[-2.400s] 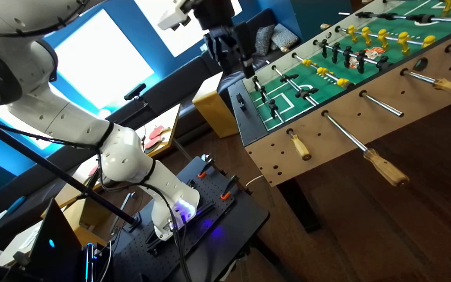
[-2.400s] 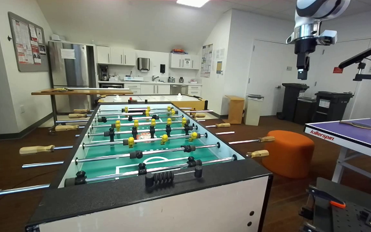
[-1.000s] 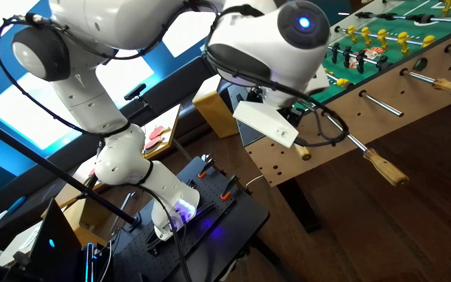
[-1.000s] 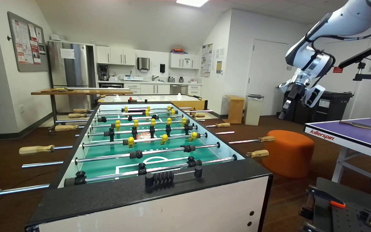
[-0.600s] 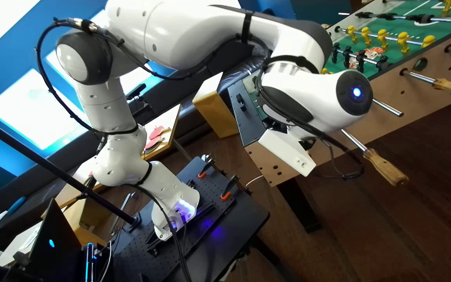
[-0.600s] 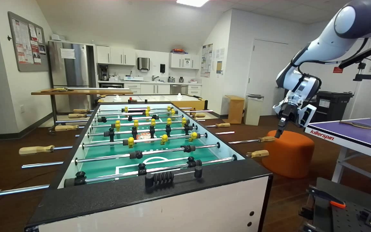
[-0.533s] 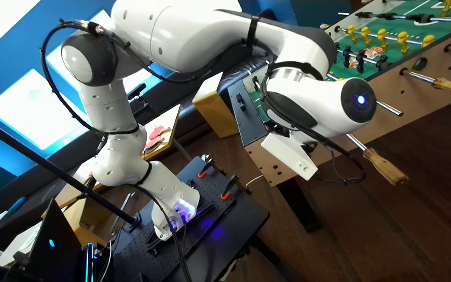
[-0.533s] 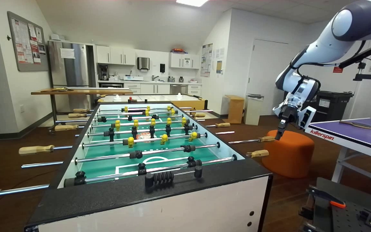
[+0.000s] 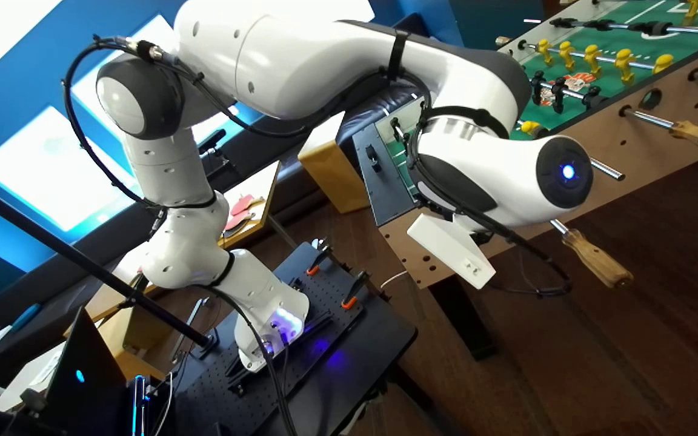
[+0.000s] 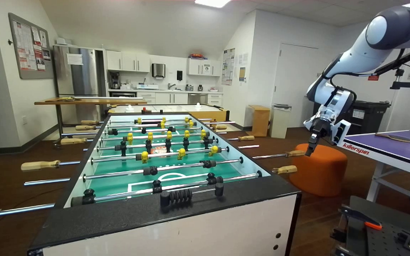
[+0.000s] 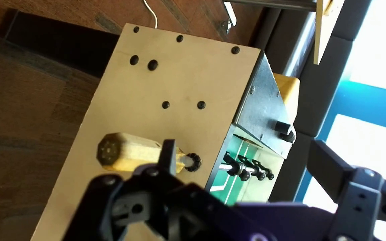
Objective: Rotate the first rod forwards
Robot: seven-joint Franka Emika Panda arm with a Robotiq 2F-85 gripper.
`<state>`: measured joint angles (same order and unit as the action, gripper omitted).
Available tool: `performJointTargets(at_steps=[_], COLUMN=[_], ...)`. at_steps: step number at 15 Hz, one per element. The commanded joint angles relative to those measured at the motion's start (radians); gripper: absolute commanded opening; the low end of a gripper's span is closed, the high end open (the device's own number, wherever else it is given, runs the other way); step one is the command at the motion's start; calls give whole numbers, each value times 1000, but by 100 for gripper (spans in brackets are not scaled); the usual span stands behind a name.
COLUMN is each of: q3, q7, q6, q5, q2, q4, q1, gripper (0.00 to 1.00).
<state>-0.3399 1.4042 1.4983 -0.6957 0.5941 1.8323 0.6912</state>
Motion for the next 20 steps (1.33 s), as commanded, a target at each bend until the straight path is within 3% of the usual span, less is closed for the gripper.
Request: performJointTargets(at_steps=[1, 5, 9, 15, 20], q3=[40, 85, 142, 197, 198], q7=[21, 41, 63, 61, 51], q6=[-80, -166, -139, -131, -122], q5=[-37, -91, -187, -304, -354], q2=[56, 163, 278, 417, 474], q4=[-37, -78, -116, -212, -276], q1=[111, 228, 287, 289, 273], gripper=[100, 100, 100, 100, 100])
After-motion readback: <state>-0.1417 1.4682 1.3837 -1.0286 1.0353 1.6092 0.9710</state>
